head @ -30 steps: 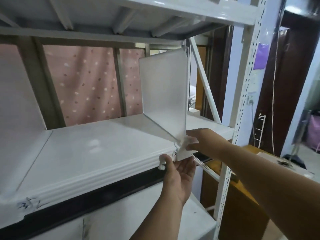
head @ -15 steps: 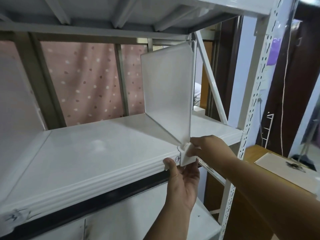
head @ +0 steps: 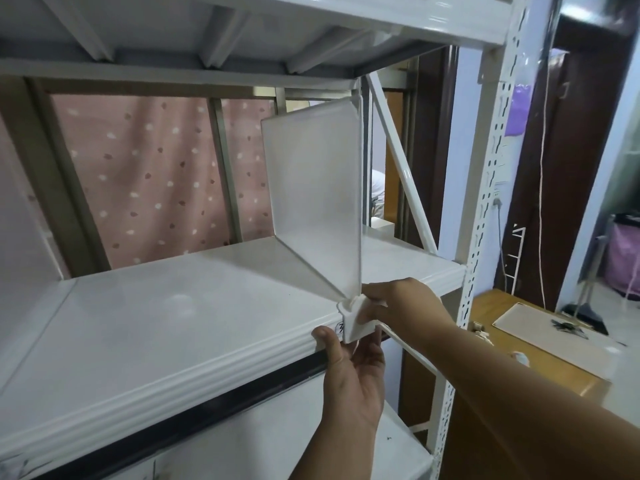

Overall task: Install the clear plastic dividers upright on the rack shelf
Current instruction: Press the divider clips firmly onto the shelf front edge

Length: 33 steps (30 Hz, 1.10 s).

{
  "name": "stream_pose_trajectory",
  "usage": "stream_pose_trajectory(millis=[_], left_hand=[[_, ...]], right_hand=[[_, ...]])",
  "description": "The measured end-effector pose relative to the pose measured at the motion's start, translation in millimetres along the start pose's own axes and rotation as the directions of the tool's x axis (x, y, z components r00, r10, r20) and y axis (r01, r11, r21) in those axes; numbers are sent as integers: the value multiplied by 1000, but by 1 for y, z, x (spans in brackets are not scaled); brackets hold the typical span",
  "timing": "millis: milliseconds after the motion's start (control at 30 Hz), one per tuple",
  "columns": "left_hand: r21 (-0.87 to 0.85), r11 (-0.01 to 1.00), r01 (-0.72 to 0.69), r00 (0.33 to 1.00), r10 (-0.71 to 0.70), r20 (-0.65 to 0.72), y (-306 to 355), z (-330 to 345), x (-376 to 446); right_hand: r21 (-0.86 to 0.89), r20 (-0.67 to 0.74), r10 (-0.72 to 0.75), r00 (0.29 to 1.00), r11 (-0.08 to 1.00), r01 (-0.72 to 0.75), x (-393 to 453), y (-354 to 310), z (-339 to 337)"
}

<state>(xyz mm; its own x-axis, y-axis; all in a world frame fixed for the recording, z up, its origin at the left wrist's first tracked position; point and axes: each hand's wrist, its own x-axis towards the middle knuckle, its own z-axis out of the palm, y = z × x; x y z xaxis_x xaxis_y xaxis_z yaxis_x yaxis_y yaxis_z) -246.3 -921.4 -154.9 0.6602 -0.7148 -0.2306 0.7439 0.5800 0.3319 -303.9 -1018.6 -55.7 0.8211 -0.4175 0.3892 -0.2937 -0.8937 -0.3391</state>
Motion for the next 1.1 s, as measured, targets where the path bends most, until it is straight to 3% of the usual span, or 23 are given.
stream_pose_trajectory(millis=[533,800,967,1100], left_hand=[[-54,996,-76,994,72,-83,-1,11,-11],[-54,989,-138,990,138,-9,-3,14,-18],[193,971,-141,990,141,11,21,0,-30],[456,881,-125,992,122,36,58,-12,-51]], right_hand=[[18,-73,83,994,996,-82,-7,-5,6],[1,-106,61,992,998,-61,-8,-7,9],[60,-115,120,986,992,-113,-15,-20,19],[162,-83,119,989,981,-104,-23,-21,24]])
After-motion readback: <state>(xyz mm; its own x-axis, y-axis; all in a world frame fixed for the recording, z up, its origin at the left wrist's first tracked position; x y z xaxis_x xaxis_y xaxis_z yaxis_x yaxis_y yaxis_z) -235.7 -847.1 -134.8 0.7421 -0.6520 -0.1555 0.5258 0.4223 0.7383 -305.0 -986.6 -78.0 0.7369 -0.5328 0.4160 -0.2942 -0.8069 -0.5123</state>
